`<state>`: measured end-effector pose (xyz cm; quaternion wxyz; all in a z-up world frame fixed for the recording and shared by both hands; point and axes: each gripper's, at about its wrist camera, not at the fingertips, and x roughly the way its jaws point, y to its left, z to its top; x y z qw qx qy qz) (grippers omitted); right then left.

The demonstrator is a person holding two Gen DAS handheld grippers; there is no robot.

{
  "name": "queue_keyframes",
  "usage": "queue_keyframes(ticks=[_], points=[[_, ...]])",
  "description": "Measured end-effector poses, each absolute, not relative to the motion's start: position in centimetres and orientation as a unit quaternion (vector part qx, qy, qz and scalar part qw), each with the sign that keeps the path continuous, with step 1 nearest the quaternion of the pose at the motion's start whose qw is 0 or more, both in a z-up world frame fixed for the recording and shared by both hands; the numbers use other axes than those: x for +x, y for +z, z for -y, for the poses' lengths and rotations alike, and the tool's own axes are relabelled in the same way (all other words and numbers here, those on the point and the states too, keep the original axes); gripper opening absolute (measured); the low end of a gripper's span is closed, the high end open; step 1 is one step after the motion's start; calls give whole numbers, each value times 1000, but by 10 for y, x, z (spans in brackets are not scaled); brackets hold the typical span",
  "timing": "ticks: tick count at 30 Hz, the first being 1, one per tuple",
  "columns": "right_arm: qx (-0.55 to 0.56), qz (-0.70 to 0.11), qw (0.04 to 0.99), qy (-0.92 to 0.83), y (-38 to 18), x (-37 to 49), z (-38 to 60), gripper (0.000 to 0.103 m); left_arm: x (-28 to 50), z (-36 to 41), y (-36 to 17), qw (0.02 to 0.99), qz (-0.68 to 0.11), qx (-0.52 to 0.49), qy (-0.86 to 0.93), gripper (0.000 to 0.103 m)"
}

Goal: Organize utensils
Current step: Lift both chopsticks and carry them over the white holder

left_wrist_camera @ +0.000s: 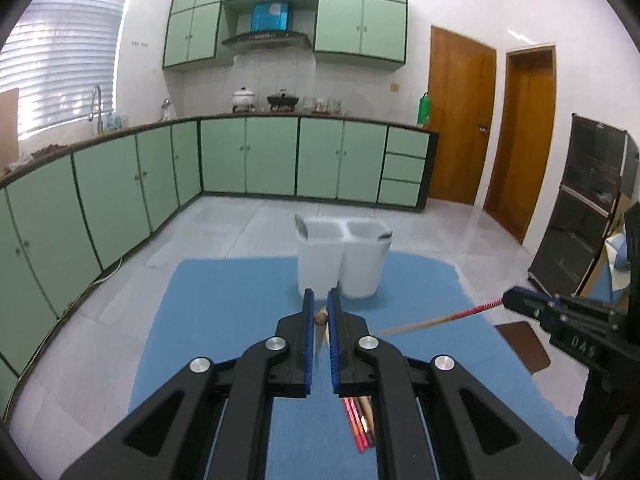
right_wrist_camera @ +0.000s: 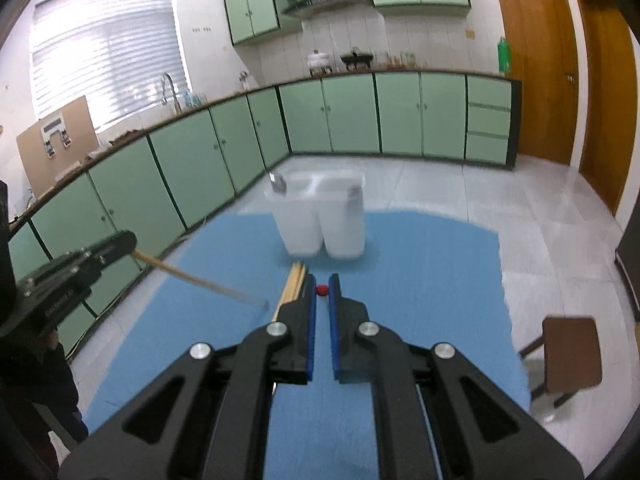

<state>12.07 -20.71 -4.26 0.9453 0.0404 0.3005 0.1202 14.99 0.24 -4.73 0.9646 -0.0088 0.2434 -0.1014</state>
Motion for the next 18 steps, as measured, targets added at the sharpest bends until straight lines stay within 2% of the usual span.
queue_keyframes(ticks=[11,18], points=[[23,-284,945,159,16,166,208,5,179,3,-3,964,-221,-17,-148,6],[26,-238,956,169,69,195,215,5,206,13,45,973,-165,-15,-162,6]])
